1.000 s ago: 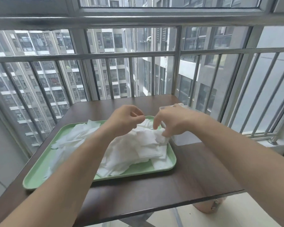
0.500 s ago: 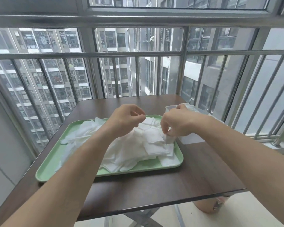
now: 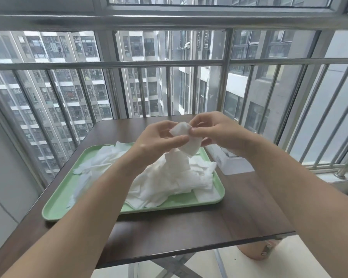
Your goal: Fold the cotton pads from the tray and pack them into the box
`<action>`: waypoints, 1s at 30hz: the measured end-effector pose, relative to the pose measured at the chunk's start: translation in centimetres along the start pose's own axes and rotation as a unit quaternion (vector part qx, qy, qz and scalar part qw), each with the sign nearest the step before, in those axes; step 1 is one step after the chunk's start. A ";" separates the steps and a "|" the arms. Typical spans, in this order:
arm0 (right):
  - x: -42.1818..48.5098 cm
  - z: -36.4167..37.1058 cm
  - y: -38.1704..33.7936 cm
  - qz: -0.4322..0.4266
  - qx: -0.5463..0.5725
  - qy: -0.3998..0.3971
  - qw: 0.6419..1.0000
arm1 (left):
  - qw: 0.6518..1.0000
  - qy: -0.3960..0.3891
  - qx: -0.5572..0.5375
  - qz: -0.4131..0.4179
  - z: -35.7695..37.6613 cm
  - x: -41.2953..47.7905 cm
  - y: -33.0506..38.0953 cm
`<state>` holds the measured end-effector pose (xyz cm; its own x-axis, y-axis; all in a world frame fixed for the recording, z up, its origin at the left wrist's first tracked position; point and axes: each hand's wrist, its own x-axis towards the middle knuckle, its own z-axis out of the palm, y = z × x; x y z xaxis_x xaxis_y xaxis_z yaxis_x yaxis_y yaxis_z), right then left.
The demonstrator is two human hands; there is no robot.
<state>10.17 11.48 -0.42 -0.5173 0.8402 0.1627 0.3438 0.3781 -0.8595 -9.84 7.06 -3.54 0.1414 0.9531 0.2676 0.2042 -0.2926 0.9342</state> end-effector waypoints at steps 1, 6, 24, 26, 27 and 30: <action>0.1 0.4 0.2 0.004 0.023 0.005 1.000 | 1.000 0.018 -0.001 0.000 0.0 0.1 -0.1; 0.8 1.4 0.7 0.023 0.013 0.050 0.998 | 0.994 0.093 0.016 -0.047 -1.5 0.7 -0.5; 2.6 3.9 1.0 0.029 -0.263 -0.154 0.952 | 0.987 0.115 -0.059 -0.095 -6.6 -0.5 -2.0; 2.8 4.0 0.9 0.031 -0.270 -0.159 0.949 | 0.987 0.115 -0.075 -0.086 -6.7 -0.6 -1.9; 2.9 4.2 0.9 0.026 -0.273 -0.160 0.948 | 0.986 0.117 -0.082 -0.082 -6.6 -0.7 -1.9; 3.0 4.2 0.7 0.020 -0.284 -0.161 0.945 | 0.982 0.118 -0.121 -0.083 -6.5 -0.8 -1.8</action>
<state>5.55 12.65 -2.63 -0.6759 0.7305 -0.0983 0.6852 0.5736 -0.4489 -16.65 7.28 -3.88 -0.1087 0.9860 0.1267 -0.0340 -0.1311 0.9908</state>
